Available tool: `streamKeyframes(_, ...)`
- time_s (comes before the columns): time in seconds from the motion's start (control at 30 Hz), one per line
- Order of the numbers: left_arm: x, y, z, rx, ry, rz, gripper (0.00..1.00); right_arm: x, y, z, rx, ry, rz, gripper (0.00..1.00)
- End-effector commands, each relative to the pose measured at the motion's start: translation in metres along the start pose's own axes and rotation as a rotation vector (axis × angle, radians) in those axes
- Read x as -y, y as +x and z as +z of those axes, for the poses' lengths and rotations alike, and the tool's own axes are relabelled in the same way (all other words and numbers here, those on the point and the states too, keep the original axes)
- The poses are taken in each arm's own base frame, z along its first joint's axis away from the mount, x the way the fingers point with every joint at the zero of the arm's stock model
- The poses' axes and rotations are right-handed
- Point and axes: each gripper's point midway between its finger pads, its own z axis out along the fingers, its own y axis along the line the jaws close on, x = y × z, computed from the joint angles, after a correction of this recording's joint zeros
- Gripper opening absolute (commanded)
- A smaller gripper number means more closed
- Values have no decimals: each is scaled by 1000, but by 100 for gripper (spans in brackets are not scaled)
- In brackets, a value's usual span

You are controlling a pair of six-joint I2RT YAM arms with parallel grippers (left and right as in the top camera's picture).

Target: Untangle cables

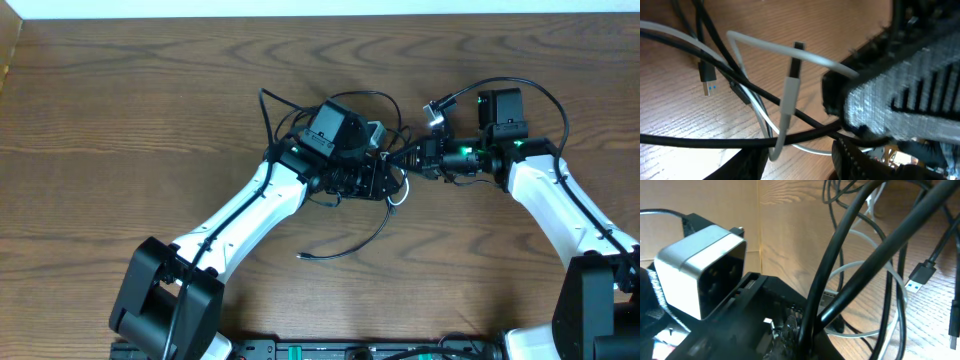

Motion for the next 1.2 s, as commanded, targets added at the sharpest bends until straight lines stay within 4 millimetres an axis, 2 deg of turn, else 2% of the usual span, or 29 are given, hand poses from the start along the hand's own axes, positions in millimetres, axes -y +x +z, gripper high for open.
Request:
streamKeyframes(0.0, -4, -8, -1, 40, -50, 17, 28, -13, 5, -1, -35, -71, 3, 1)
streamKeyframes(0.07, -9, -10, -2, 55, -77, 17, 15, -13, 5, -1, -35, -71, 2, 1)
streamKeyframes(0.13, -13, -13, -2, 68, -102, 17, 8, -13, 5, -1, -35, -71, 2, 1)
streamKeyframes(0.27, -20, -15, -4, 85, -144, 15, 8, -13, 5, -1, -34, -71, 3, 1)
streamKeyframes(0.4, -38, -18, -13, 99, -205, -25, 7, -8, 2, -2, -16, -45, 4, 1)
streamKeyframes(0.47, -46, -19, -23, 104, -218, -53, 8, 1, -4, -2, 15, 10, 6, 1)
streamKeyframes(0.63, -70, -20, -65, 135, -261, -127, 8, 31, -18, -6, 103, 177, 14, 1)
streamKeyframes(0.73, -77, -19, -88, 158, -278, -127, 7, 59, -22, -14, 156, 337, 50, 1)
streamKeyframes(0.87, -87, -23, -116, 214, -293, -157, 7, 100, -18, -34, 202, 579, 118, 2)
streamKeyframes(0.9, -90, -24, -127, 238, -298, -173, 7, 107, -16, -39, 208, 625, 129, 5)
streamKeyframes(0.97, -97, -26, -142, 271, -307, -199, 7, 121, -11, -50, 214, 722, 155, 20)
streamKeyframes(1.0, -100, -26, -148, 285, -310, -213, 7, 124, -8, -52, 211, 743, 164, 31)
streamKeyframes(1.03, -101, -25, -152, 291, -309, -220, 7, 125, -7, -53, 209, 749, 166, 36)
streamKeyframes(1.07, -102, -25, -154, 294, -307, -228, 8, 125, -7, -53, 208, 748, 166, 41)
streamKeyframes(1.17, -104, -19, -154, 273, -313, -245, 8, 121, -7, -49, 201, 722, 163, 46)
